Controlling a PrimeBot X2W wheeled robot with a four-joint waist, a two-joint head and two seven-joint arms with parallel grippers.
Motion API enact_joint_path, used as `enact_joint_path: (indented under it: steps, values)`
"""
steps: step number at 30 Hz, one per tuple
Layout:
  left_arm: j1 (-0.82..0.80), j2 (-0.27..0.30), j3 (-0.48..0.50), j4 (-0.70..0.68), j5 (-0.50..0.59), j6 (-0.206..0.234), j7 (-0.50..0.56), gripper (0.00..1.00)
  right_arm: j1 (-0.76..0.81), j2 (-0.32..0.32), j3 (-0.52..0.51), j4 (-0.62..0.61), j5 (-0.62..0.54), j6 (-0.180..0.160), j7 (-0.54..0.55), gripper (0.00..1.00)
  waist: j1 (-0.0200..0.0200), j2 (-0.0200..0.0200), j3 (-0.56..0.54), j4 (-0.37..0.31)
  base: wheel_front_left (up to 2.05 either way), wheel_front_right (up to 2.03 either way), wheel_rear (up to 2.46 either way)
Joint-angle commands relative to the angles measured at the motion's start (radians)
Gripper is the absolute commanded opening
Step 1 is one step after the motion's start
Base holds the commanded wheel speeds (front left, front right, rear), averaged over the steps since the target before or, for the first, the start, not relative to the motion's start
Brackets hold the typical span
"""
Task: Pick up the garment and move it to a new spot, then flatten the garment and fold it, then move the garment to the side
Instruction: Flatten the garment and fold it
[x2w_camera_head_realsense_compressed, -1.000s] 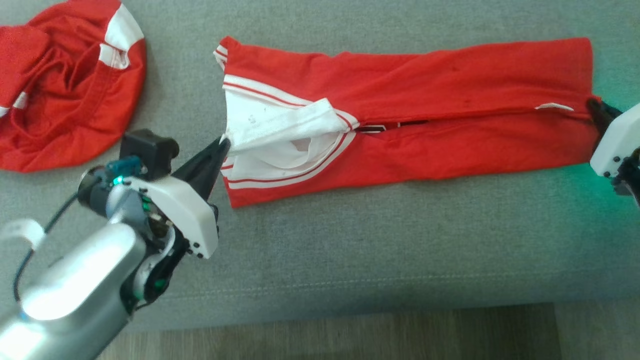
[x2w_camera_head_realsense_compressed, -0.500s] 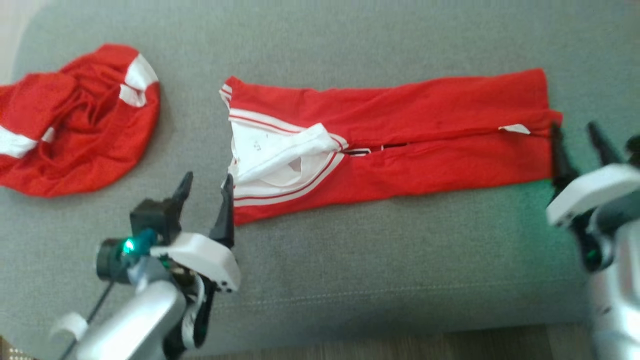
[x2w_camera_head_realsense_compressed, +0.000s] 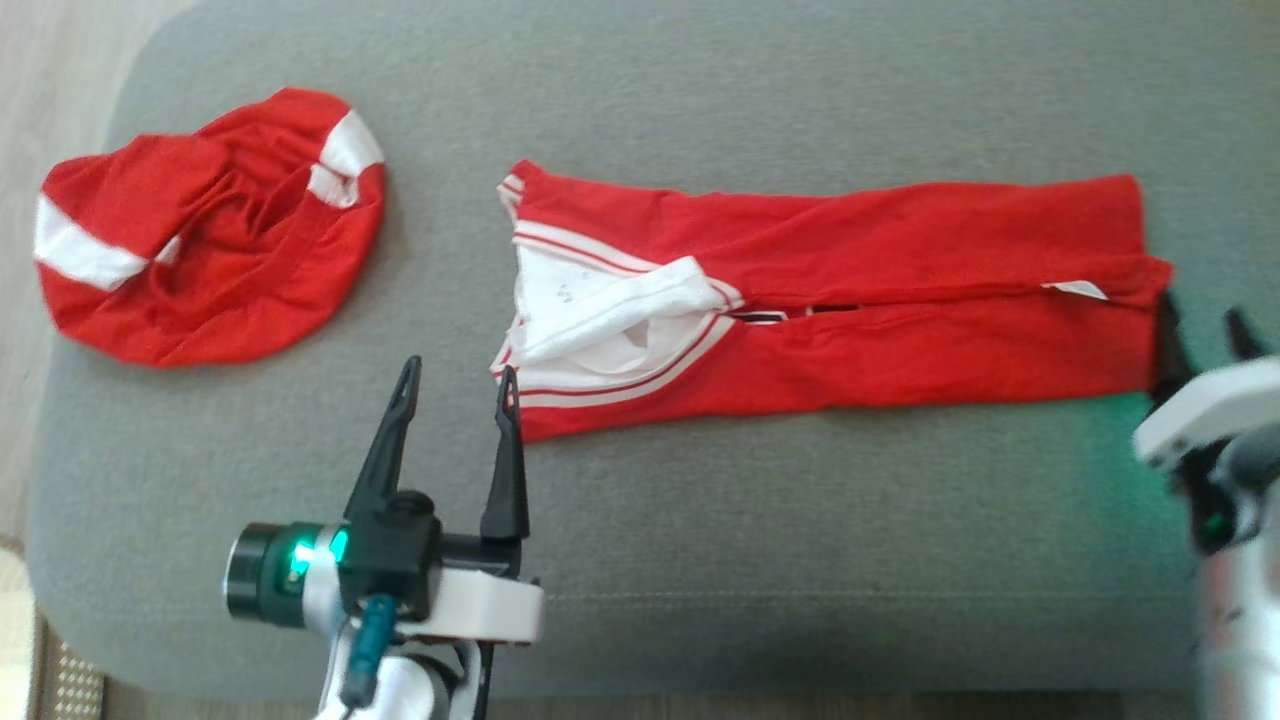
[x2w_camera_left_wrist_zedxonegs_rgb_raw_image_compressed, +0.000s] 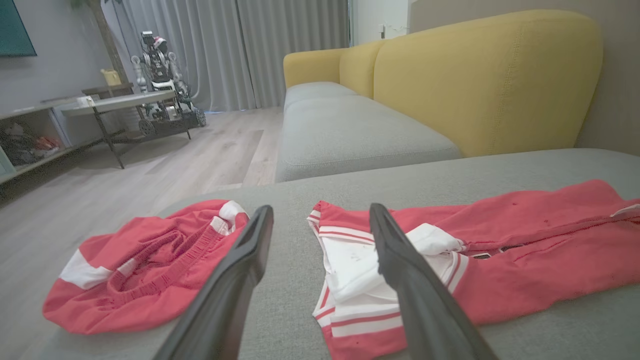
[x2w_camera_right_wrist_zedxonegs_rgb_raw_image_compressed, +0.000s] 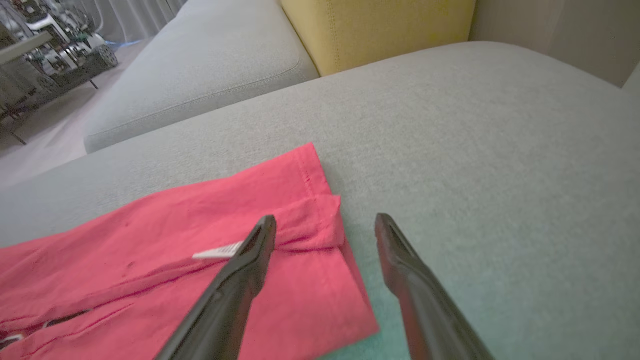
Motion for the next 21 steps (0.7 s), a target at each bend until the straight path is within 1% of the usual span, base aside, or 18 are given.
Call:
enact_joint_path:
  steps: [1, 5, 10, 13, 18, 21]
  values:
    - [-0.020, -0.005, 0.039, -0.026, 0.038, 0.005, -0.012, 1.00, -0.079, -0.037, -0.003, -0.004, -0.043, 0.000, 0.022, 1.00, 0.0001, -0.0001, 0.013, 0.025, 0.00, 0.00, 0.00]
    - [-0.007, -0.033, 0.040, -0.029, 0.095, -0.001, -0.012, 1.00, -0.158, -0.078, -0.064, 0.077, -0.124, 0.000, 0.071, 1.00, 0.0001, -0.0001, 0.033, 0.062, 0.00, 0.00, 0.00]
    - [0.009, -0.066, 0.054, -0.025, 0.118, -0.020, -0.012, 1.00, -0.209, -0.117, -0.118, 0.178, -0.229, 0.000, 0.137, 1.00, 0.0001, -0.0001, 0.050, 0.098, 0.00, 0.00, 0.00]
    - [0.015, -0.082, 0.068, -0.023, 0.125, -0.032, -0.012, 1.00, -0.226, -0.117, -0.130, 0.228, -0.259, 0.000, 0.167, 1.00, 0.0001, -0.0001, 0.056, 0.107, 0.00, 0.00, 0.00]
    - [0.021, -0.095, 0.083, -0.019, 0.136, -0.054, -0.012, 1.00, -0.239, -0.127, -0.150, 0.277, -0.293, 0.000, 0.174, 1.00, 0.0001, -0.0001, 0.059, 0.113, 0.00, 0.00, 0.00]
    - [0.023, -0.103, 0.092, -0.015, 0.145, -0.069, -0.012, 1.00, -0.250, -0.131, -0.167, 0.326, -0.313, 0.000, 0.185, 1.00, 0.0001, -0.0001, 0.059, 0.115, 0.00, 0.00, 0.00]
